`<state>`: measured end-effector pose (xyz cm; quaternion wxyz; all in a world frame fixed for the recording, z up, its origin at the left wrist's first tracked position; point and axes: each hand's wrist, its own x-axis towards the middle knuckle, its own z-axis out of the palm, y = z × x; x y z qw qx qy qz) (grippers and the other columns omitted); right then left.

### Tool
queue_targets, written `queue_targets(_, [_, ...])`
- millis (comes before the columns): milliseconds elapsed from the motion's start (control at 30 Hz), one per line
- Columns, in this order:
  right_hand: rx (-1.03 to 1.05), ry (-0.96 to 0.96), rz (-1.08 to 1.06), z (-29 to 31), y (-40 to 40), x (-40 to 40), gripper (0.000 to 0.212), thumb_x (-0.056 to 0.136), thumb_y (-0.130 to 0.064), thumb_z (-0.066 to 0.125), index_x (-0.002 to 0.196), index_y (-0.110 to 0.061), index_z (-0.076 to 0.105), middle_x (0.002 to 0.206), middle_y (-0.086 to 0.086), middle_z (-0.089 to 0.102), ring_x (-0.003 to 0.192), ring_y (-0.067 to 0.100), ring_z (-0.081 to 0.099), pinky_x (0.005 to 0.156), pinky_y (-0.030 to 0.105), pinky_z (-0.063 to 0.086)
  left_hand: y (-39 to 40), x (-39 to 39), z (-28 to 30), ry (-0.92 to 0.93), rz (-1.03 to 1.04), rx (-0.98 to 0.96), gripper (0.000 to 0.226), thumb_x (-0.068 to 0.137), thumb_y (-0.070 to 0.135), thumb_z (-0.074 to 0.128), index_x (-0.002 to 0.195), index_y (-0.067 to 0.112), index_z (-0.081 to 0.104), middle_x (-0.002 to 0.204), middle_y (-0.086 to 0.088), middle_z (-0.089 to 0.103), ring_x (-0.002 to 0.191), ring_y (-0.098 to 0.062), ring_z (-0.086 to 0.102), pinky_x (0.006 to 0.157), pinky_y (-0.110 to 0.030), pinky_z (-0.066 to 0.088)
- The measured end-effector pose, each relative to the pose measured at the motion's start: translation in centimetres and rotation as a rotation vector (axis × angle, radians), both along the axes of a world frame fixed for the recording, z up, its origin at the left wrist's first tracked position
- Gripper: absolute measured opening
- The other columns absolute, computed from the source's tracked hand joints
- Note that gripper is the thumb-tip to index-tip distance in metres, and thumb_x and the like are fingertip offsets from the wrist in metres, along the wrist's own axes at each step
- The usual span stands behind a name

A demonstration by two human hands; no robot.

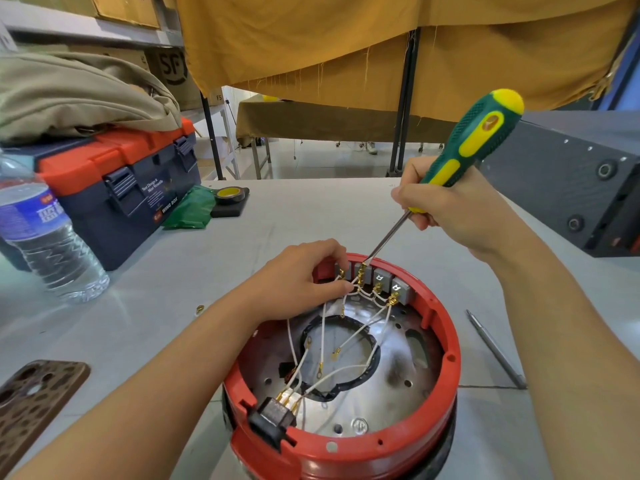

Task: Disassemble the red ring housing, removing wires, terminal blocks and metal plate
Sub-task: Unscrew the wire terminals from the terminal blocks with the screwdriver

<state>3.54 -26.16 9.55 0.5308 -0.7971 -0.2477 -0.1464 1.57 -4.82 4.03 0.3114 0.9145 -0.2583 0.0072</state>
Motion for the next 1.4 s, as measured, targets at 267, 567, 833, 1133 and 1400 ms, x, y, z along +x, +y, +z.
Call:
queue_targets(267, [0.04, 0.041, -0.003, -0.1, 0.5, -0.2, 0.038, 0.087, -0.005, 0.055, 0.054, -0.017, 0.041, 0.04, -0.007, 0.039, 0.04, 0.005, 0.037, 0.041, 0.01, 0.033, 0.0, 0.0, 0.0, -0.042, -0.051, 0.022, 0.014, 0.086, 0.031, 0.065, 0.084, 0.018, 0.066, 0.115, -0.001, 0.063, 0.118, -0.014, 0.052, 0.095, -0.035, 0.039])
queue_targets(567, [0.144, 0.156, -0.061, -0.1, 0.7, 0.0, 0.04, 0.087, -0.008, 0.053, 0.053, -0.018, 0.035, 0.04, -0.014, 0.034, 0.037, 0.004, 0.031, 0.038, 0.013, 0.028, -0.1, 0.0, 0.1, -0.032, -0.01, 0.088, 0.017, 0.086, 0.038, 0.063, 0.084, 0.022, 0.068, 0.139, 0.005, 0.049, 0.128, -0.005, 0.042, 0.105, -0.029, 0.033])
queue_targets(833, [0.33, 0.257, -0.185, -0.7, 0.8, 0.4, 0.033, 0.081, -0.008, 0.052, 0.055, -0.017, 0.034, 0.037, -0.009, 0.03, 0.031, 0.006, 0.024, 0.037, 0.015, 0.022, -0.2, 0.0, 0.1, -0.029, -0.002, 0.089, 0.018, 0.086, 0.04, 0.063, 0.085, 0.023, 0.069, 0.139, 0.005, 0.048, 0.128, -0.006, 0.042, 0.106, -0.032, 0.033])
queue_targets(1133, [0.433, 0.441, -0.302, -1.2, 0.2, 1.0, 0.024, 0.08, -0.013, 0.052, 0.062, -0.014, 0.036, 0.035, -0.007, 0.027, 0.031, 0.008, 0.02, 0.035, 0.012, 0.02, -0.3, 0.1, 0.1, -0.039, 0.0, 0.102, 0.015, 0.085, 0.04, 0.063, 0.082, 0.026, 0.067, 0.138, 0.007, 0.049, 0.126, -0.006, 0.044, 0.105, -0.034, 0.034])
queue_targets(1400, [0.584, 0.608, -0.302, -2.3, -0.6, 1.7, 0.024, 0.081, -0.013, 0.05, 0.064, -0.016, 0.033, 0.034, -0.007, 0.023, 0.029, 0.007, 0.017, 0.033, 0.012, 0.016, -0.3, 0.0, 0.1, -0.044, 0.005, 0.103, 0.013, 0.085, 0.038, 0.065, 0.081, 0.027, 0.067, 0.137, 0.007, 0.05, 0.124, -0.005, 0.045, 0.104, -0.033, 0.035])
